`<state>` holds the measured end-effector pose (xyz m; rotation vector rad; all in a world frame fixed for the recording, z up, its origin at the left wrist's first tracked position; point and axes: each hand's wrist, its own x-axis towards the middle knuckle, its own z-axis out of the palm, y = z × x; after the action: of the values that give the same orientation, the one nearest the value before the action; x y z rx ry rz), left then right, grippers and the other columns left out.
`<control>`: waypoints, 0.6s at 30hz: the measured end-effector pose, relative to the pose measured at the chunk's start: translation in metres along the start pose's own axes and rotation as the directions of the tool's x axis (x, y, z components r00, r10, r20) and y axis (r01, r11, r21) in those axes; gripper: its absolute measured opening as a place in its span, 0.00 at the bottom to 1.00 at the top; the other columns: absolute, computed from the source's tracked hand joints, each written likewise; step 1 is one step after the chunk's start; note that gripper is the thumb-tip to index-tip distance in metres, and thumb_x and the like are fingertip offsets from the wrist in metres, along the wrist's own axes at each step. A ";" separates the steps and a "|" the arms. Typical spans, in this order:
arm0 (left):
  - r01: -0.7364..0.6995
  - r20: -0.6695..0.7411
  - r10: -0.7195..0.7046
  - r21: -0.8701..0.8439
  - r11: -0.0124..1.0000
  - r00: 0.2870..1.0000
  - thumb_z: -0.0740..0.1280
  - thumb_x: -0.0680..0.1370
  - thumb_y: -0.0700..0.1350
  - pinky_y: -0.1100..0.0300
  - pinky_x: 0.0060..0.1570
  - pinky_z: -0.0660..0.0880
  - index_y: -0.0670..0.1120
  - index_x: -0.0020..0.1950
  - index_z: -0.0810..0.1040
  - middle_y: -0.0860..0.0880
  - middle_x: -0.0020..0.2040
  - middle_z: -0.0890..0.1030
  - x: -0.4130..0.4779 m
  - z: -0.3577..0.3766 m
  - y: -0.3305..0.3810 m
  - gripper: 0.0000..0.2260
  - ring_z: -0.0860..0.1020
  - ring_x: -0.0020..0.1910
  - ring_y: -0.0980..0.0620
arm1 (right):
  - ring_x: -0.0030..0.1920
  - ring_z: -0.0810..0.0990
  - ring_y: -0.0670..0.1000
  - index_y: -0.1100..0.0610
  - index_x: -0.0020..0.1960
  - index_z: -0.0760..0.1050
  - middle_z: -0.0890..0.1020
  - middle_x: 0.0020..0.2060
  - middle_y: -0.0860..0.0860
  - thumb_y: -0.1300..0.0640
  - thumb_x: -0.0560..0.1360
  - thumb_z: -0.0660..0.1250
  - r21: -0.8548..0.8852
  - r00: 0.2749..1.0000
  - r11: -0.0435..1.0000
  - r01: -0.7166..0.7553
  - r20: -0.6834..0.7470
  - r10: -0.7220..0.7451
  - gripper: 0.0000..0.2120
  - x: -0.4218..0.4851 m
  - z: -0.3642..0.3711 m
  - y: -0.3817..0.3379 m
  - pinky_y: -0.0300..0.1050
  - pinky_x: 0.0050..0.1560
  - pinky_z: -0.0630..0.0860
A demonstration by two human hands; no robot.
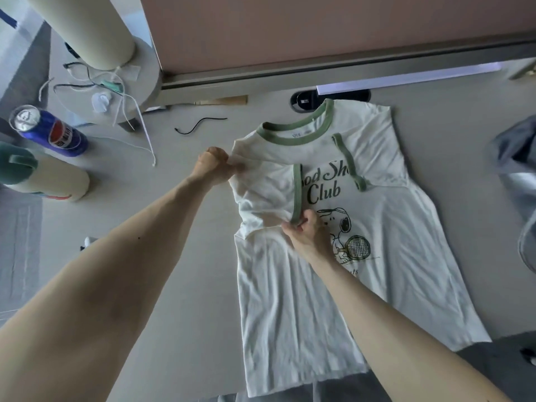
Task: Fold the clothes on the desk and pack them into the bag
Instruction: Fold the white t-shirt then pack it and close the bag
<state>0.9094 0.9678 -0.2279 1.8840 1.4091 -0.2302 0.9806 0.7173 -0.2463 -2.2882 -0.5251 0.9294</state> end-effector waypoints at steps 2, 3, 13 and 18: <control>-0.033 -0.032 0.033 -0.004 0.999 0.999 0.72 0.74 0.47 0.58 0.32 0.65 0.44 0.35 0.74 0.48 0.33 0.73 0.006 0.003 0.003 0.12 0.73 0.40 0.46 | 0.36 0.77 0.45 0.62 0.55 0.72 0.78 0.39 0.48 0.48 0.75 0.72 0.006 1.000 1.000 0.014 0.015 -0.014 0.19 0.002 -0.001 0.001 0.29 0.27 0.68; -0.049 -0.076 0.047 -0.016 0.999 0.996 0.70 0.73 0.44 0.58 0.28 0.64 0.44 0.34 0.73 0.47 0.32 0.73 0.009 0.001 0.003 0.10 0.73 0.37 0.46 | 0.35 0.75 0.44 0.61 0.55 0.71 0.76 0.38 0.45 0.48 0.75 0.72 -0.004 0.999 0.999 0.035 0.013 -0.035 0.19 0.002 -0.003 0.002 0.29 0.28 0.68; -0.274 -0.448 0.266 0.050 0.961 0.853 0.66 0.75 0.42 0.51 0.44 0.73 0.43 0.62 0.72 0.41 0.58 0.74 0.004 0.013 -0.014 0.15 0.75 0.49 0.41 | 0.42 0.76 0.49 0.55 0.65 0.69 0.77 0.40 0.48 0.48 0.76 0.71 -0.153 0.982 0.981 0.117 0.166 -0.092 0.22 0.000 -0.020 0.003 0.41 0.40 0.69; -0.498 -0.232 0.533 0.195 0.845 0.813 0.67 0.78 0.55 0.45 0.56 0.75 0.48 0.66 0.74 0.45 0.65 0.75 -0.065 0.064 -0.045 0.20 0.76 0.61 0.41 | 0.45 0.77 0.54 0.59 0.56 0.77 0.77 0.43 0.52 0.57 0.73 0.69 -0.279 0.909 0.881 0.382 -0.057 -0.412 0.12 -0.010 -0.031 0.038 0.51 0.49 0.76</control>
<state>0.8633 0.8821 -0.2574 2.4006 1.0056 0.2331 1.0015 0.6719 -0.2489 -2.3133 -1.0754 0.5452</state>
